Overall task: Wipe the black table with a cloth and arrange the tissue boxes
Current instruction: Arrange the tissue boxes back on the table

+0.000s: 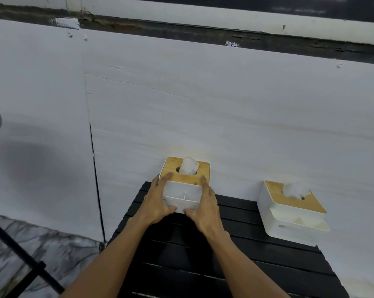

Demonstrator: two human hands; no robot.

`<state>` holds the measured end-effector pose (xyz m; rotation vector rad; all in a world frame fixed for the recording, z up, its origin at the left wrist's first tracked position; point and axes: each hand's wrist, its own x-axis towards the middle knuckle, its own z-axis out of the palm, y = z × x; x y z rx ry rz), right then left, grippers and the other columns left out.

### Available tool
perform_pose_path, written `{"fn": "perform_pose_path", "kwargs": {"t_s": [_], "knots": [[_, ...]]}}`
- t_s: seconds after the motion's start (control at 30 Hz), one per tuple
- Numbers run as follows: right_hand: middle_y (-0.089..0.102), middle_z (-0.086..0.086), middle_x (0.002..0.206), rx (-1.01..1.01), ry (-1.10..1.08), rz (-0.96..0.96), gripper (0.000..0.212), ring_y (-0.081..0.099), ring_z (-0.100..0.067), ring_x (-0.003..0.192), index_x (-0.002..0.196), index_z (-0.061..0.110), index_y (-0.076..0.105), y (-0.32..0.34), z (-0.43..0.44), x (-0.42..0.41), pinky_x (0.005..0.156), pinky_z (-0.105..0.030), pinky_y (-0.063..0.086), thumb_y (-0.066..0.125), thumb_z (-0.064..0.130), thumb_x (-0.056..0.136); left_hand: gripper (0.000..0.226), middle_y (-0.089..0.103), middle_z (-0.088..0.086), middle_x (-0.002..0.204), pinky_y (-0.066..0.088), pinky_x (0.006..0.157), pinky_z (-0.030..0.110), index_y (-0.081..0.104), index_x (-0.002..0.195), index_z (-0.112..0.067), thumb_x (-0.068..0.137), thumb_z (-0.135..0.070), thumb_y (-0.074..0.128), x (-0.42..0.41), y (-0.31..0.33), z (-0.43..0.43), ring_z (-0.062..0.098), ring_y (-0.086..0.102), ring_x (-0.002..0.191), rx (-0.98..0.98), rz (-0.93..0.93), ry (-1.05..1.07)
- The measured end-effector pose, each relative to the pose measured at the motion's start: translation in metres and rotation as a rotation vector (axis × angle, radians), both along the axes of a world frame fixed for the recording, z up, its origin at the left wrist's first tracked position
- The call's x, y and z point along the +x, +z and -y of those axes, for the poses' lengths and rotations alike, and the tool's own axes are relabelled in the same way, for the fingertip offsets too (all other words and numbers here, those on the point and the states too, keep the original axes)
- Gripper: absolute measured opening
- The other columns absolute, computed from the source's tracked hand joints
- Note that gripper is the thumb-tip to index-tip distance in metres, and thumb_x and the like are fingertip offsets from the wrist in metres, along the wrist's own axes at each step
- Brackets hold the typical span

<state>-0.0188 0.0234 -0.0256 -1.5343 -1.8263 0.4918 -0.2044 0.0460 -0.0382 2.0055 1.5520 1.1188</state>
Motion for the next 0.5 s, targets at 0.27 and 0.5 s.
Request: {"fn": "perform_pose_path", "kwargs": {"t_s": [0.27,0.5], "knots": [[0.036,-0.007,0.147,-0.073,-0.028,0.005,0.111,0.049,-0.025,0.120,0.158,0.029,0.000,-0.0066,0.0017,0.0042,0.087,-0.028,0.041,0.077,0.025,0.079,0.103,0.026,-0.005,0.147,0.045,0.090,0.027,0.025,0.147,-0.038,0.063,-0.020,0.081,0.0038,-0.0055,0.0018,0.014,0.043,0.116,-0.063,0.027,-0.025],[0.042,-0.007,0.142,-0.107,-0.047,0.035,0.110,0.053,-0.026,0.113,0.155,0.031,0.007,-0.0055,-0.0014,0.0066,0.089,-0.038,0.051,0.078,0.030,0.072,0.103,0.027,-0.004,0.148,0.046,0.097,0.035,0.025,0.147,-0.038,0.061,-0.026,0.081,0.0067,-0.0090,-0.0019,0.019,0.043,0.122,-0.099,0.012,-0.024]]}}
